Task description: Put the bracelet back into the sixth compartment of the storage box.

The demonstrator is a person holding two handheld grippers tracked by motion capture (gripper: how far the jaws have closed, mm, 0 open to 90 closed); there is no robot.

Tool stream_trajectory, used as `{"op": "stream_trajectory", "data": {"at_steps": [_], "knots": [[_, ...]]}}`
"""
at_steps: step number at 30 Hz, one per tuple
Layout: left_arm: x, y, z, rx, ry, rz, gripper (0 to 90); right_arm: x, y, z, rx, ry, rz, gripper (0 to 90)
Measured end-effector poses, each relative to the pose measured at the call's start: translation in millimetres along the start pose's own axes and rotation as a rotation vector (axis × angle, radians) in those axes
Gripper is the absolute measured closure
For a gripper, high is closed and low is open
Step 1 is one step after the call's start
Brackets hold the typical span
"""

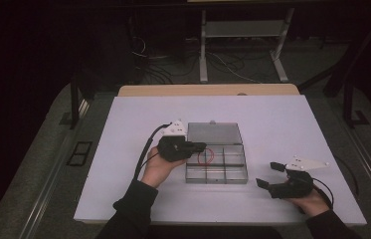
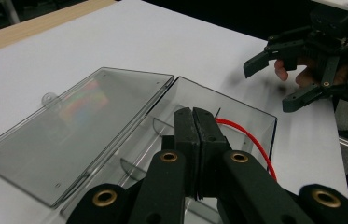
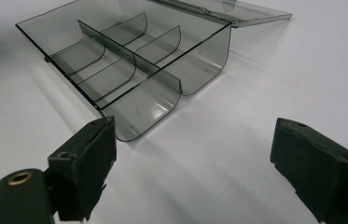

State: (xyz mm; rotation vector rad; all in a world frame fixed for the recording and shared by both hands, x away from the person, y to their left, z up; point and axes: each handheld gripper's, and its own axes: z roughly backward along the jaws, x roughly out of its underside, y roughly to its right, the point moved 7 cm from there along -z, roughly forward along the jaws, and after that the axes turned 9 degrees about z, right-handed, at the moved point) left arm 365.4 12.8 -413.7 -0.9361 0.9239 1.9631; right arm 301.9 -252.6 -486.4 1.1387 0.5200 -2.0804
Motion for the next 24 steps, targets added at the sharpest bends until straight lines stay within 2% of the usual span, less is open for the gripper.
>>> {"op": "stream_trajectory", "data": {"at_steps": [12, 24], "knots": [[-4.8, 12.1, -35.9, 0.052, -0.029, -0.021, 88.9, -0.1, 0.6, 0.3, 0.0, 0.004, 0.003, 13.9], [-4.3, 24.0, -71.8, 0.083, -0.063, -0.043, 88.8, 0.5, 1.1, 1.5, -0.001, 0.004, -0.001, 14.0]]}}
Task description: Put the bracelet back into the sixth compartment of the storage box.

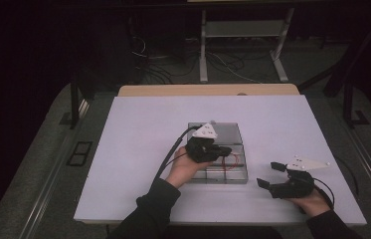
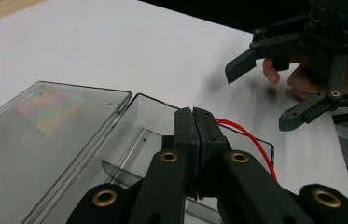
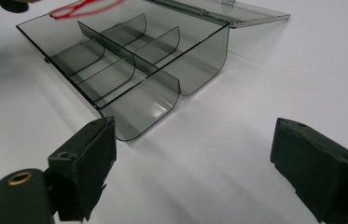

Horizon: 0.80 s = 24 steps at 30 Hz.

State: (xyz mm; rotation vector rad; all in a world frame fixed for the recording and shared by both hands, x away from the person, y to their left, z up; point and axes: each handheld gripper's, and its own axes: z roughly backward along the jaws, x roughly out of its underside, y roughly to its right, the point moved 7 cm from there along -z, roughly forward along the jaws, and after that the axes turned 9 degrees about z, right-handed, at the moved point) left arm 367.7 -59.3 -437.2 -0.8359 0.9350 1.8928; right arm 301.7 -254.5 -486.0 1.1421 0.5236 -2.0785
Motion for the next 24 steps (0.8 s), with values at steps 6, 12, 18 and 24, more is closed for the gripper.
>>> {"op": "stream_trajectory", "data": {"at_steps": [6, 12, 18, 24], "knots": [[1.3, 3.1, -14.4, 0.003, -0.021, -0.017, 88.8, -0.1, 0.6, 0.1, 0.001, 0.004, 0.0, 14.0], [6.9, 4.4, -24.2, 0.004, -0.057, -0.038, 88.8, 0.1, 0.4, 0.7, 0.0, 0.003, -0.005, 14.0], [12.0, 3.8, -30.5, -0.007, -0.084, -0.048, 88.7, 0.1, 0.6, 0.7, 0.0, 0.004, -0.002, 14.0], [16.5, 4.6, -34.0, -0.017, -0.117, -0.071, 88.4, 0.1, 0.6, 0.7, 0.0, 0.004, 0.0, 13.9]]}}
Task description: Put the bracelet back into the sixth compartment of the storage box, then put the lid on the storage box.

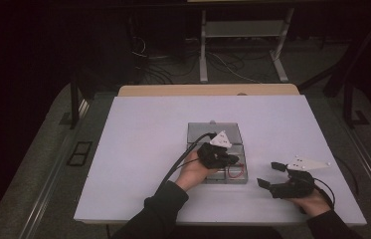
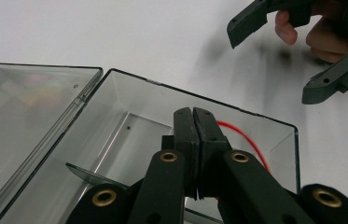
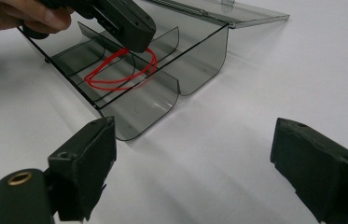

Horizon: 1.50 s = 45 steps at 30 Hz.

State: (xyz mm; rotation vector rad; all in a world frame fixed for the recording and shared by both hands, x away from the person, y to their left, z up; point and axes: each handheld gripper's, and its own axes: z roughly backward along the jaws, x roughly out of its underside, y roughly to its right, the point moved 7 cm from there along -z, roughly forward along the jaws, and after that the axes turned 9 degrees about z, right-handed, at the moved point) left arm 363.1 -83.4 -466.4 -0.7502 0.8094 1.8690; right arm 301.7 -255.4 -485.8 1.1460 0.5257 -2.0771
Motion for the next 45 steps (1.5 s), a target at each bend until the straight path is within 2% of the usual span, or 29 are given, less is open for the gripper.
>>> {"op": "stream_trajectory", "data": {"at_steps": [5, 9, 12, 15, 19, 24, 27, 32, 39, 45], "knots": [[0.3, -0.5, 0.2, 0.005, -0.003, 0.002, 84.6, -0.1, -0.1, 0.2, -0.001, 0.0, 0.0, 14.0], [-1.0, -1.5, 2.6, 0.016, 0.01, 0.02, 81.9, 0.3, -0.2, 0.4, -0.003, -0.001, 0.004, 14.0], [-3.5, -3.0, 6.7, 0.026, 0.036, 0.042, 78.4, 0.3, 0.8, 1.0, -0.002, 0.0, 0.002, 14.0], [-6.0, -6.7, 13.2, 0.021, 0.054, 0.049, 73.6, 0.5, 1.0, 0.8, -0.003, -0.001, -0.005, 14.0], [-10.0, -13.3, 24.0, 0.009, 0.088, 0.075, 66.4, 0.1, 1.7, 1.1, -0.003, -0.001, -0.005, 14.0], [-11.7, -22.4, 38.1, -0.01, 0.109, 0.103, 56.4, -2.0, 2.3, 0.5, -0.003, 0.006, -0.002, 14.0], [-12.1, -29.9, 46.3, -0.031, 0.123, 0.115, 49.8, -4.6, 2.9, -0.1, -0.005, 0.009, -0.007, 14.0], [-10.6, -44.2, 60.6, -0.089, 0.138, 0.132, 41.1, -11.2, 7.2, -2.8, -0.009, 0.016, -0.016, 13.9], [-5.7, -62.2, 78.9, -0.152, 0.161, 0.148, 35.6, -21.4, 14.1, -11.6, -0.015, 0.013, -0.016, 14.0], [-0.4, -78.7, 95.0, -0.199, 0.189, 0.188, 33.3, -29.6, 21.1, -18.3, -0.019, 0.005, -0.02, 14.2]]}}
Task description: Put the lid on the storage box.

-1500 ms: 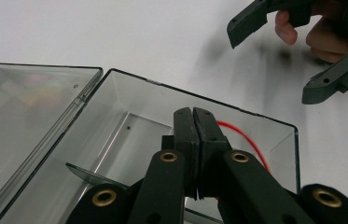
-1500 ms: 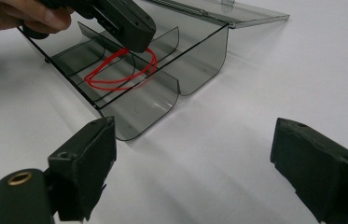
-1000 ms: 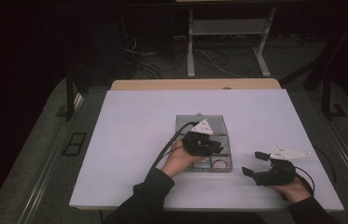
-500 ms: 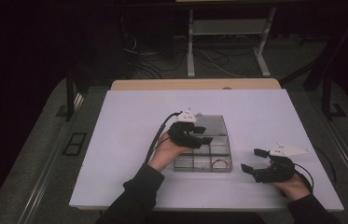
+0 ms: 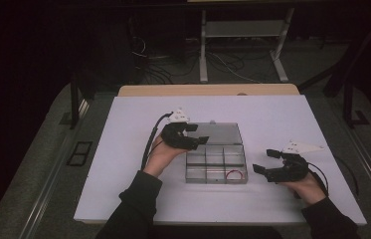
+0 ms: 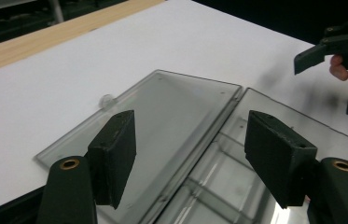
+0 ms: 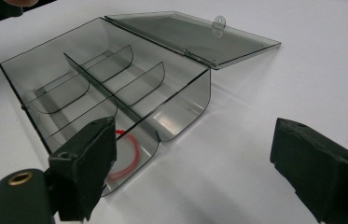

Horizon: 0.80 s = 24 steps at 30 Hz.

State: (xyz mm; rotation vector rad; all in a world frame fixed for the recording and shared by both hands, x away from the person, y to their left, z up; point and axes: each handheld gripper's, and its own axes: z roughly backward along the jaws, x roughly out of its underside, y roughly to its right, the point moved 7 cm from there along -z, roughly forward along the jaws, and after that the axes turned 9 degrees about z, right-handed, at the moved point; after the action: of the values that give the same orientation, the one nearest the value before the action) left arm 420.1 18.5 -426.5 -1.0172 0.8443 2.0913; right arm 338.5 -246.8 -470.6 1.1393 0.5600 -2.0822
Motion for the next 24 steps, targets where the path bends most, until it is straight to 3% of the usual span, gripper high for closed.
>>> {"op": "stream_trajectory", "data": {"at_steps": [5, 12, 18, 24], "knots": [[0.9, -17.6, 7.0, -0.049, 0.018, 0.023, 34.3, -7.0, 10.6, -6.6, 0.01, -0.02, -0.013, 15.1], [5.5, -36.7, 9.4, -0.102, 0.023, 0.057, 41.0, -20.0, 25.7, -19.5, 0.016, -0.025, -0.02, 31.4], [9.6, -50.9, 11.7, -0.124, 0.033, 0.094, 52.4, -27.7, 38.0, -31.8, 0.025, -0.035, -0.038, 47.0], [16.8, -63.3, 11.1, -0.136, 0.019, 0.126, 69.7, -34.5, 50.4, -46.4, 0.034, -0.042, -0.039, 65.7]]}}
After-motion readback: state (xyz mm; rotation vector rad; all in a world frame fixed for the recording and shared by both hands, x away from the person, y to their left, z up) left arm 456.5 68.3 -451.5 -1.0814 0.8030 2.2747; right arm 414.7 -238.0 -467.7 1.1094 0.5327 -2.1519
